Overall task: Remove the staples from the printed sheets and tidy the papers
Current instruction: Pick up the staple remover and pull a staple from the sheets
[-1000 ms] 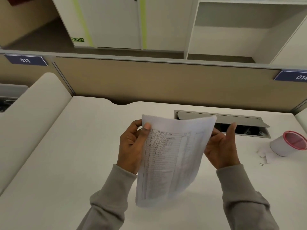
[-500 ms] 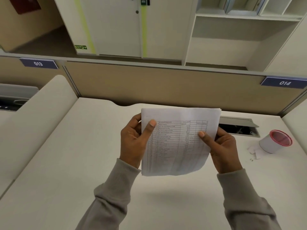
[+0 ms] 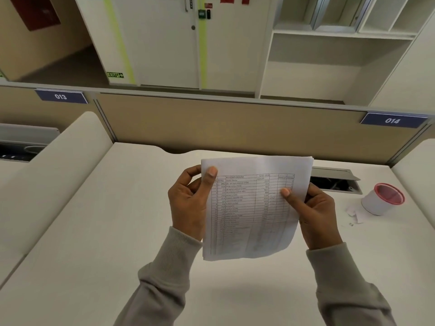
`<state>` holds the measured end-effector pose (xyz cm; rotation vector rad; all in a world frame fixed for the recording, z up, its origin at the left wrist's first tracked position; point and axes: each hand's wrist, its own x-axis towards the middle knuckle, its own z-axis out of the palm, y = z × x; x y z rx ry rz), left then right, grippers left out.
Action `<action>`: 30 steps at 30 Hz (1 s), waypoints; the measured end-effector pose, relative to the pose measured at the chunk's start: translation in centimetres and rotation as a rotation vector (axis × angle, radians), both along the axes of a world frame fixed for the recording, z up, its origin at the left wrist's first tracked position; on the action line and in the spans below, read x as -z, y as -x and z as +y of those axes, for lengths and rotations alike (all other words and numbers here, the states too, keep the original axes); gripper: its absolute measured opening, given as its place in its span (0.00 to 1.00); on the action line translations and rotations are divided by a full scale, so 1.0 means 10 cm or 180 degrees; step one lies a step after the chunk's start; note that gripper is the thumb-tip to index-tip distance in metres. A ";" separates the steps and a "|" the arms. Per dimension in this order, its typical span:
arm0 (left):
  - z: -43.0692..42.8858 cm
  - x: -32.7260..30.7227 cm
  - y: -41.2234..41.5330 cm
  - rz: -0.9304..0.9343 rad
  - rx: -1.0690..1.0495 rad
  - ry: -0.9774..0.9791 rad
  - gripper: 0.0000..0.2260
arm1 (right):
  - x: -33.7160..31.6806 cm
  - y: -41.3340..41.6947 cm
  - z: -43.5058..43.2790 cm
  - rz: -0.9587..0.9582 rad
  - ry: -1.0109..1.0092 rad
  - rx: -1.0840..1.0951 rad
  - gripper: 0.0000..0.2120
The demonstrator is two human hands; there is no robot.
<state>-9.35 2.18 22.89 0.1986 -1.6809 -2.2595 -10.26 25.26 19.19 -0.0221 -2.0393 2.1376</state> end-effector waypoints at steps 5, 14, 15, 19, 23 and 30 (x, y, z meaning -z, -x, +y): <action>0.02 0.04 -0.08 0.0079 -0.0008 0.0085 0.08 | 0.00 -0.02 -0.05 -0.0008 -0.0471 0.0386 0.19; 0.20 0.04 -0.18 0.0233 -0.0262 0.0300 0.05 | -0.18 -0.46 -0.70 0.1549 -0.1917 0.0972 0.15; 0.25 0.05 -0.19 0.0253 -0.0298 0.0319 0.06 | -0.19 -0.52 -0.83 0.1557 -0.1897 0.0816 0.17; 0.43 0.07 -0.25 0.0412 -0.0364 0.0391 0.09 | -0.23 -0.61 -1.11 0.1173 -0.1474 0.0661 0.23; 0.54 0.09 -0.33 0.0720 -0.0144 0.0509 0.08 | -0.27 -0.60 -1.09 0.0870 -0.0749 0.0608 0.25; 0.68 0.24 -0.46 0.0831 0.0283 0.0395 0.15 | -0.27 -0.55 -0.93 0.0744 -0.0066 0.0726 0.17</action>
